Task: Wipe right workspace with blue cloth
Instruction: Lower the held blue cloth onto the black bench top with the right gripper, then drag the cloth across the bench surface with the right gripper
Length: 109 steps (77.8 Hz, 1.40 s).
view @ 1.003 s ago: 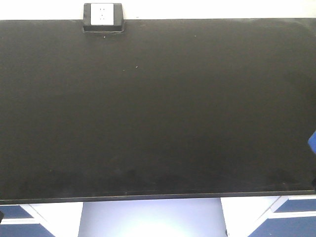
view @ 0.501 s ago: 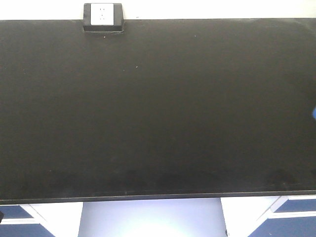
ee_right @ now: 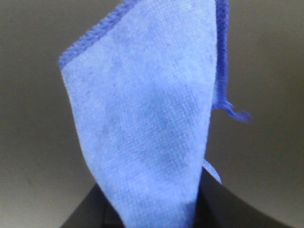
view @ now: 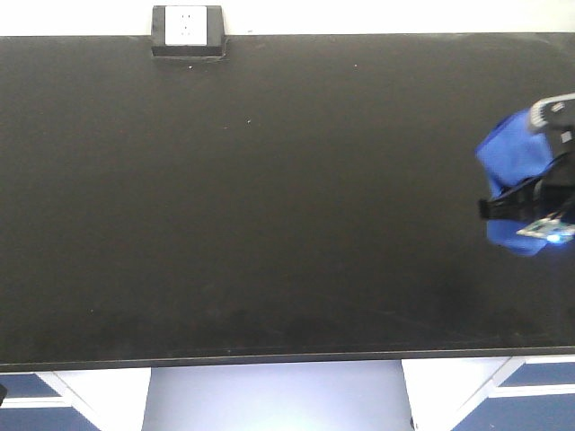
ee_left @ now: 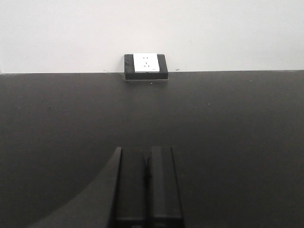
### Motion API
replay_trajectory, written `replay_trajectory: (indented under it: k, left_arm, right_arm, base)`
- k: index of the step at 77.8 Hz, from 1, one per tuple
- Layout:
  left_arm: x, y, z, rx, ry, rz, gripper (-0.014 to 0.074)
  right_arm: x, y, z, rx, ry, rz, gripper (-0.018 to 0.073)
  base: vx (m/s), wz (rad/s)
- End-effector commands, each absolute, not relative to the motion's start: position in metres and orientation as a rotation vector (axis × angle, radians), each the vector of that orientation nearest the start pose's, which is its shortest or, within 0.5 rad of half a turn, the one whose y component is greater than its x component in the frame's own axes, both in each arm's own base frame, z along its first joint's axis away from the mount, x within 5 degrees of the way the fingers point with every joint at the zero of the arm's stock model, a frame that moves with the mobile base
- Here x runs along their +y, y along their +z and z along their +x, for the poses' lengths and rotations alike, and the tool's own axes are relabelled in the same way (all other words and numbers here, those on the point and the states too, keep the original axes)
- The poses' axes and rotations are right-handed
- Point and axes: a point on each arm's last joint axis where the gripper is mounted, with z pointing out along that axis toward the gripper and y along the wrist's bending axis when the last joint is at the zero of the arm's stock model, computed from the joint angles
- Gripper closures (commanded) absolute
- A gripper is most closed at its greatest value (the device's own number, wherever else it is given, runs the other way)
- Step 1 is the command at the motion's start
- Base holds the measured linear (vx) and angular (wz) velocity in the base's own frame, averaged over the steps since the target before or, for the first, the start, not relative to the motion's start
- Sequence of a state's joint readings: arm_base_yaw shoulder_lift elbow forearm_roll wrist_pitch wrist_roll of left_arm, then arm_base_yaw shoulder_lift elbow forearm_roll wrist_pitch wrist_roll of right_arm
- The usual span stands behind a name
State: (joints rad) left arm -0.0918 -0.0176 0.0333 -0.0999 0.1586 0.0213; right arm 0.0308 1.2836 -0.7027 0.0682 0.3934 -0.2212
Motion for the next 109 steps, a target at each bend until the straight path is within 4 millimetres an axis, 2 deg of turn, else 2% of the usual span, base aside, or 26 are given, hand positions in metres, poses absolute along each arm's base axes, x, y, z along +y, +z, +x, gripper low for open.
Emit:
replay_trajectory:
  k: [1, 29, 37, 42, 59, 65, 70, 75, 81, 97, 102, 109]
  left_arm:
    - [-0.006, 0.205, 0.054, 1.541, -0.143, 0.013, 0.0603]
    - [-0.006, 0.205, 0.054, 1.541, -0.143, 0.013, 0.0603]
    - [-0.006, 0.205, 0.054, 1.541, -0.143, 0.013, 0.0603]
    - [-0.006, 0.205, 0.054, 1.541, -0.143, 0.013, 0.0603]
    - [-0.006, 0.205, 0.054, 1.541, -0.143, 0.013, 0.0603]
    - [-0.006, 0.205, 0.054, 1.541, -0.143, 0.013, 0.0603]
    - [-0.006, 0.205, 0.054, 1.541, -0.143, 0.013, 0.0603]
    - [-0.006, 0.205, 0.054, 1.541, -0.143, 0.013, 0.0603]
    - [-0.006, 0.205, 0.054, 1.541, -0.143, 0.013, 0.0603]
    - [-0.006, 0.205, 0.054, 1.541, -0.143, 0.013, 0.0603]
    - [-0.006, 0.205, 0.054, 1.541, -0.143, 0.013, 0.0603]
    - [-0.006, 0.205, 0.054, 1.541, -0.143, 0.013, 0.0603]
  right_arm:
    - [0.01, 0.239, 0.261, 2.373, -0.043, -0.25, 0.0559]
    - [0.01, 0.174, 0.295, 2.486, -0.042, -0.245, 0.0559]
    - [0.019, 0.16, 0.299, 2.512, -0.028, -0.282, 0.0559]
    - [0.034, 0.157, 0.3, 2.514, -0.005, -0.343, 0.0559]
    - [0.119, 0.166, 0.29, 2.396, 0.101, -0.696, 0.0559]
    - [0.131, 0.169, 0.288, 2.364, 0.118, -0.736, 0.0559]
    - [0.13, 0.17, 0.29, 2.354, 0.114, -0.729, 0.0559]
    - [0.117, 0.17, 0.295, 2.366, 0.086, -0.702, 0.0559]
    - [0.091, 0.169, 0.303, 2.406, 0.04, -0.617, 0.0559]
    - [-0.005, 0.168, 0.315, 2.484, -0.089, -0.247, 0.0559]
    - [-0.025, 0.169, 0.315, 2.486, -0.117, -0.166, 0.0559]
    - [-0.036, 0.169, 0.314, 2.488, -0.124, -0.103, 0.0559]
  base:
    - [0.0, 0.0]
    - [0.0, 0.0]
    - [0.0, 0.0]
    - [0.0, 0.0]
    - [0.0, 0.0]
    - [0.0, 0.0]
    - [0.0, 0.0]
    - [0.0, 0.0]
    - [0.0, 0.0]
    - [0.0, 0.0]
    - [0.0, 0.0]
    - [0.0, 0.0]
